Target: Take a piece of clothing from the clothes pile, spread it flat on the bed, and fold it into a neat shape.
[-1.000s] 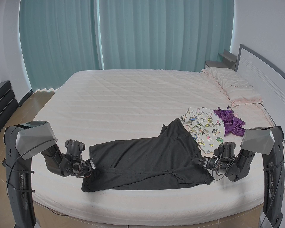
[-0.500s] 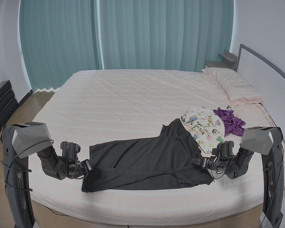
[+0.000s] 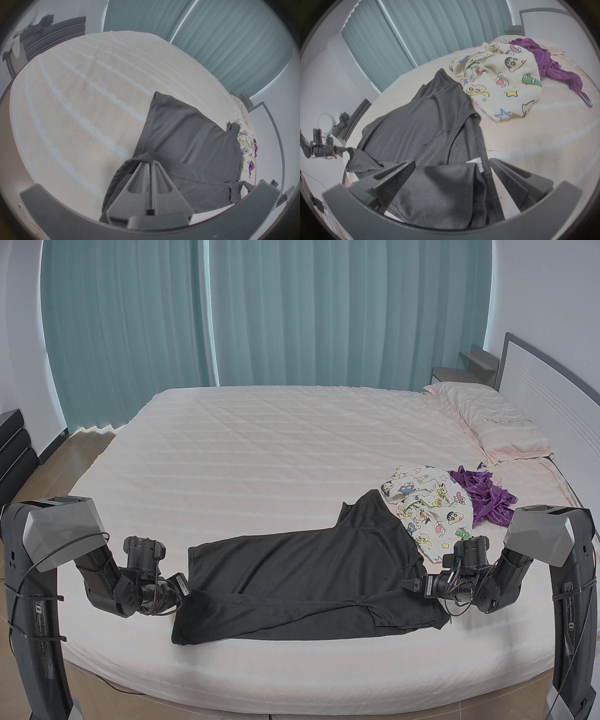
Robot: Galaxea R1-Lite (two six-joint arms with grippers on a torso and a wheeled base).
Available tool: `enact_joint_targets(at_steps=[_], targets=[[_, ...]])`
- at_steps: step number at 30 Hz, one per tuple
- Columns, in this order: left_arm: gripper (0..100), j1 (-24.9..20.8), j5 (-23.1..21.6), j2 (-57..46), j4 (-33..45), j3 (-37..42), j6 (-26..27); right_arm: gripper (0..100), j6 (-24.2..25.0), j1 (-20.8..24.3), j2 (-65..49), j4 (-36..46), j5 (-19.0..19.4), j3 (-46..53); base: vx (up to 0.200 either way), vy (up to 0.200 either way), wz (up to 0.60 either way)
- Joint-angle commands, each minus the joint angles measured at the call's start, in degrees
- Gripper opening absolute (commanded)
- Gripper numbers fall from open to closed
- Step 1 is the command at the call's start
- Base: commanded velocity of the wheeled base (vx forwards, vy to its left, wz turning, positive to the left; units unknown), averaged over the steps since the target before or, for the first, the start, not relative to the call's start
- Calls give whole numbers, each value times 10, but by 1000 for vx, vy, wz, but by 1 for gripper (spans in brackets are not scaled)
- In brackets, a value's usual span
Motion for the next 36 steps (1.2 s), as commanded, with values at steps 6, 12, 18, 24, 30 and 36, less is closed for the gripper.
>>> enact_joint_targets(at_steps=[6,12,18,24,30,36], targets=[[0,1,0,-4,0,1,0,0,-20,1,-4,18,1,-2,0,0,0],[0,2,0,-5,0,3,0,0,-39,2,-5,29,0,-8,0,0,0],[0,2,-1,-8,0,6,0,0,-42,-1,-4,21,-4,-9,0,0,0],[0,10,1,-8,0,6,-9,0,-39,-7,-25,6,-2,-8,0,0,0],[0,16,1,-8,0,7,-9,0,-39,-10,-42,6,-5,-10,0,0,0],[0,23,2,-10,0,6,-9,0,-39,-18,-55,5,-6,-11,0,0,0]])
